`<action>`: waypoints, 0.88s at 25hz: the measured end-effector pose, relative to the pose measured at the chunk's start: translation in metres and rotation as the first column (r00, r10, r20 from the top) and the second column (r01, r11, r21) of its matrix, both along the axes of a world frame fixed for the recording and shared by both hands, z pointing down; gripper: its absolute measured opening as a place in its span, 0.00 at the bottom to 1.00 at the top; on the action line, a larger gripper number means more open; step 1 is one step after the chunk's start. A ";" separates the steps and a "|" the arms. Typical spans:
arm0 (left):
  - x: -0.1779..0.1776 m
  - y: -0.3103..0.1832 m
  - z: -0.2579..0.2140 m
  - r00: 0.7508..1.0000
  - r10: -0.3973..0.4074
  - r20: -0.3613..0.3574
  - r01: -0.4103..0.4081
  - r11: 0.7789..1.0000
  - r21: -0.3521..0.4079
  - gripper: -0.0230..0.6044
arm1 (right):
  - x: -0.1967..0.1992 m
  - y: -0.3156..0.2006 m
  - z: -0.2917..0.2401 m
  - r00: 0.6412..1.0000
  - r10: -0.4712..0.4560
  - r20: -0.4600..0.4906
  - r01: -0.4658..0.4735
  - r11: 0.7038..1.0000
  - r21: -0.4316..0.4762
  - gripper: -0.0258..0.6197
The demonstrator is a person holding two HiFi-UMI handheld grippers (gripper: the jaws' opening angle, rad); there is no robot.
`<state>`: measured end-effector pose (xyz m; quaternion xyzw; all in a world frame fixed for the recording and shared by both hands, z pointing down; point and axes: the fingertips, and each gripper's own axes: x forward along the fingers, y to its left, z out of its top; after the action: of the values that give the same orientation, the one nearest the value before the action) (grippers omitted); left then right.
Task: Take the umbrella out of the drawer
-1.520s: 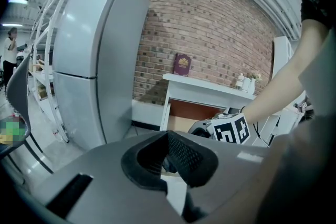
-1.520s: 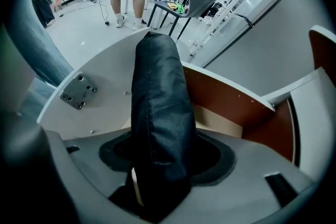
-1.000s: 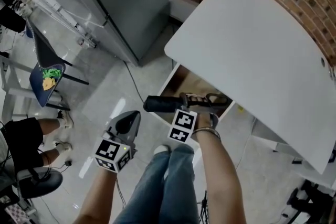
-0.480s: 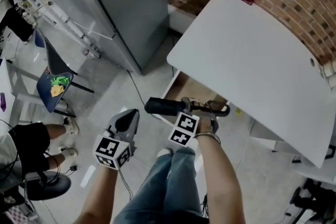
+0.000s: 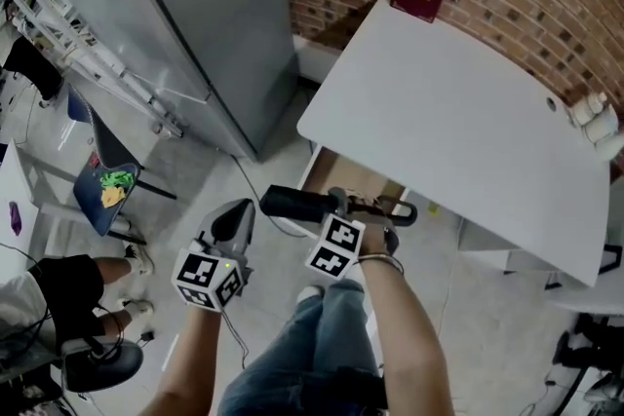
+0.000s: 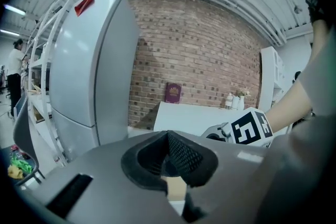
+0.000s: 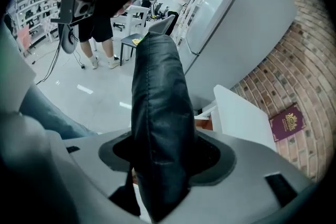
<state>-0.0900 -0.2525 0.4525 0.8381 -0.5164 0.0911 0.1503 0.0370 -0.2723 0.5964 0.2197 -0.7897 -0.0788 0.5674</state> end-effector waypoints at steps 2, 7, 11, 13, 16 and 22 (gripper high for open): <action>0.001 -0.003 -0.017 1.000 0.001 -0.007 -0.001 1.000 0.028 0.03 | 0.001 0.005 -0.015 1.000 0.018 0.019 -0.018 1.000 0.012 0.45; 0.005 -0.013 -0.064 0.999 0.016 -0.030 -0.012 0.992 0.125 0.03 | 0.011 0.008 -0.050 0.993 0.092 0.077 -0.096 0.994 0.044 0.45; 0.009 -0.016 -0.093 0.999 0.033 -0.037 -0.025 0.983 0.184 0.03 | 0.020 0.011 -0.071 0.978 0.167 0.127 -0.174 0.983 0.053 0.45; 0.012 -0.017 -0.107 0.998 0.042 -0.041 -0.032 0.978 0.206 0.03 | 0.025 0.011 -0.084 0.966 0.207 0.155 -0.218 0.974 0.062 0.45; 0.015 -0.016 -0.123 0.997 0.058 -0.055 -0.043 0.969 0.243 0.03 | 0.031 0.012 -0.106 0.947 0.251 0.198 -0.273 0.958 0.091 0.45; 0.025 -0.015 -0.155 0.993 0.079 -0.090 -0.050 0.956 0.290 0.03 | 0.043 0.014 -0.167 0.886 0.326 0.331 -0.395 0.903 0.169 0.45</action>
<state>-0.0647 -0.2678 0.2979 0.8711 -0.4881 -0.0224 0.0495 0.0796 -0.2584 0.4290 0.4374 -0.7955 -0.0291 0.4183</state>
